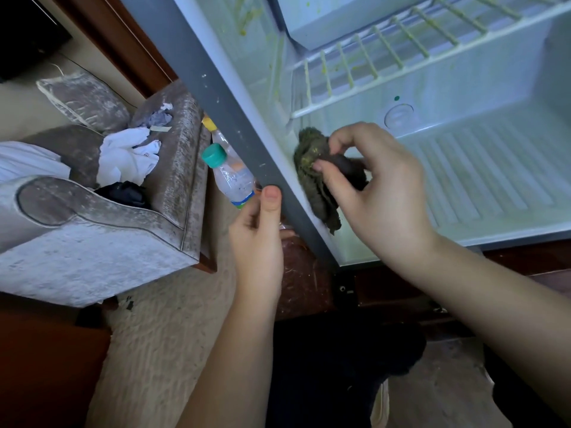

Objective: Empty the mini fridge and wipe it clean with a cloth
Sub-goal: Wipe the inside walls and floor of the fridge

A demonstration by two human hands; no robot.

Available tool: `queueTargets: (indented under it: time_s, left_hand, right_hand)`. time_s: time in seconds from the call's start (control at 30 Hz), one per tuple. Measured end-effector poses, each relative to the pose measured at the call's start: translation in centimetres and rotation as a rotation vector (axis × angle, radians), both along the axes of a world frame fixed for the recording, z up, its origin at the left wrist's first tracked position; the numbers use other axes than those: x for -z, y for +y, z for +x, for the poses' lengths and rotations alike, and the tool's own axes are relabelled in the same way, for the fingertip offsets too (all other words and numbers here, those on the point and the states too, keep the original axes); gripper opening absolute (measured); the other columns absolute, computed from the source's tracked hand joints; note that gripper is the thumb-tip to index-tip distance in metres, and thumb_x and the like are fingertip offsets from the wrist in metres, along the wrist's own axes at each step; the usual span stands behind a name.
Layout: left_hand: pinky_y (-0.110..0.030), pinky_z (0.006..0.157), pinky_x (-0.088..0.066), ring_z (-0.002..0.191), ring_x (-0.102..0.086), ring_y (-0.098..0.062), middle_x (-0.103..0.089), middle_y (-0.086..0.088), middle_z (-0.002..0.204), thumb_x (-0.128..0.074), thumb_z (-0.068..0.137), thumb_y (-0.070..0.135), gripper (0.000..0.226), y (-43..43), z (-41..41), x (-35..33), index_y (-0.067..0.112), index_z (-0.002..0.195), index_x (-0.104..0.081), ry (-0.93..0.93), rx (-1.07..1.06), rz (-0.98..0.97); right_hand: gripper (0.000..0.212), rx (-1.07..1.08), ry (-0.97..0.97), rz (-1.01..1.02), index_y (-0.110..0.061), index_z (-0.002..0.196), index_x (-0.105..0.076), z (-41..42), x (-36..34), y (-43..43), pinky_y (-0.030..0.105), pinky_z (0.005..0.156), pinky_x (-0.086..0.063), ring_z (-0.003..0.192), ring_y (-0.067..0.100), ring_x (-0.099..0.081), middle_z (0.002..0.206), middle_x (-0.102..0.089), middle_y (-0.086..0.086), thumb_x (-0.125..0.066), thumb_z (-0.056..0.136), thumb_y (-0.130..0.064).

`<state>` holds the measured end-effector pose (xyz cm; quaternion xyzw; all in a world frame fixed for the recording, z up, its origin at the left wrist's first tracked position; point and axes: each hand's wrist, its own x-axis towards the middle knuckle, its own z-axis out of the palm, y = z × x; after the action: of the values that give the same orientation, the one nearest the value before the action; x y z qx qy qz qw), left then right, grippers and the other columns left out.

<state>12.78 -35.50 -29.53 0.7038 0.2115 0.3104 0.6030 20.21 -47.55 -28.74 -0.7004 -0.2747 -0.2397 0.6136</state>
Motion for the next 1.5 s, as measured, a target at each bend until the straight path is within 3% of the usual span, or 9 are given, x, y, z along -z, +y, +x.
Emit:
queueTargets:
  time_s: [0.3, 0.53, 0.6, 0.67, 0.77, 0.9, 1.17, 1.3, 1.5]
  left_hand:
    - [-0.028, 0.059, -0.056, 0.073, -0.07, -0.023, -0.073, -0.017, 0.088, -0.056, 0.083, 0.054, 0.056, -0.3, -0.1, -0.3, 0.003, 0.101, -0.07, 0.015, -0.02, -0.024]
    - [-0.026, 0.059, -0.055, 0.081, -0.067, -0.027, -0.071, -0.022, 0.094, -0.056, 0.082, 0.055, 0.055, -0.4, 0.0, -0.3, 0.005, 0.1, -0.07, 0.019, -0.043, -0.033]
    - [-0.027, 0.06, -0.056, 0.085, -0.067, -0.029, -0.071, -0.019, 0.095, -0.054, 0.084, 0.052, 0.055, -0.2, 0.0, -0.2, 0.003, 0.103, -0.069, 0.02, -0.039, -0.029]
    - [-0.029, 0.062, -0.057, 0.089, -0.068, -0.033, -0.071, -0.021, 0.099, -0.056, 0.08, 0.058, 0.065, -0.1, 0.0, -0.2, 0.001, 0.107, -0.069, 0.011, -0.023, -0.006]
    - [-0.031, 0.062, -0.057, 0.089, -0.068, -0.037, -0.071, -0.023, 0.097, -0.054, 0.074, 0.061, 0.068, 0.1, 0.0, -0.3, 0.001, 0.103, -0.07, -0.009, -0.001, 0.019]
    - [-0.035, 0.066, -0.058, 0.095, -0.066, -0.044, -0.071, -0.024, 0.097, -0.053, 0.076, 0.062, 0.066, 0.2, 0.0, -0.3, 0.003, 0.102, -0.07, -0.008, 0.012, 0.042]
    - [-0.032, 0.067, -0.058, 0.093, -0.07, -0.03, -0.073, -0.012, 0.099, -0.053, 0.075, 0.065, 0.061, -0.3, -0.3, -0.7, 0.014, 0.103, -0.071, 0.044, -0.011, 0.03]
    - [-0.045, 0.082, -0.057, 0.1, -0.069, -0.029, -0.074, -0.005, 0.103, -0.052, 0.077, 0.068, 0.056, -0.3, -0.3, -0.8, 0.021, 0.101, -0.072, 0.071, -0.029, 0.074]
    - [-0.029, 0.063, -0.058, 0.091, -0.07, -0.03, -0.073, -0.008, 0.092, -0.049, 0.076, 0.064, 0.051, -0.5, 0.0, -0.8, 0.022, 0.094, -0.071, 0.041, -0.035, 0.074]
  right_hand:
    - [0.05, -0.164, 0.148, -0.171, -0.025, 0.121, -0.057, -0.4, 0.9, -2.1, 0.017, 0.075, -0.044, 0.087, 0.002, -0.056, 0.104, -0.062, -0.011, -0.068, 0.079, -0.049]
    - [0.028, -0.08, 0.403, -0.261, -0.025, 0.105, -0.063, 2.5, 2.6, -2.4, 0.014, 0.068, -0.048, 0.072, 0.007, -0.064, 0.081, -0.063, -0.014, -0.069, 0.079, -0.016]
    - [0.023, -0.08, 0.466, -0.116, -0.028, 0.099, -0.064, 3.4, 2.0, -2.5, 0.027, 0.074, -0.056, 0.073, 0.006, -0.067, 0.086, -0.067, -0.015, -0.069, 0.079, -0.016]
    - [0.026, -0.12, 0.379, 0.088, -0.035, 0.095, -0.06, 2.7, 0.4, -1.8, 0.036, 0.075, -0.057, 0.079, 0.007, -0.067, 0.092, -0.068, -0.015, -0.069, 0.079, -0.017]
    - [0.028, -0.224, 0.221, 0.181, -0.03, 0.091, -0.054, 0.4, -0.8, -0.5, 0.024, 0.073, -0.053, 0.08, 0.005, -0.065, 0.088, -0.066, -0.013, -0.071, 0.078, -0.011]
    - [0.028, -0.181, 0.094, 0.056, -0.022, 0.09, -0.054, -0.5, 1.1, -0.6, 0.011, 0.066, -0.04, 0.074, 0.001, -0.056, 0.081, -0.058, -0.01, -0.069, 0.076, -0.003]
    - [0.026, -0.153, 0.328, -0.351, -0.024, 0.087, -0.053, 0.9, 6.0, -2.0, 0.034, 0.065, -0.047, 0.07, 0.015, -0.057, 0.08, -0.062, -0.003, -0.071, 0.074, -0.012]
    - [0.03, -0.05, 0.276, -0.115, -0.021, 0.108, -0.06, 2.0, 4.4, -0.9, 0.019, 0.075, -0.046, 0.085, 0.006, -0.059, 0.097, -0.064, -0.01, -0.069, 0.08, -0.016]
    - [0.03, -0.03, 0.108, -0.005, -0.013, 0.116, -0.065, 5.0, 1.9, 1.9, 0.028, 0.088, -0.048, 0.101, 0.017, -0.063, 0.108, -0.068, -0.001, -0.061, 0.086, -0.017]
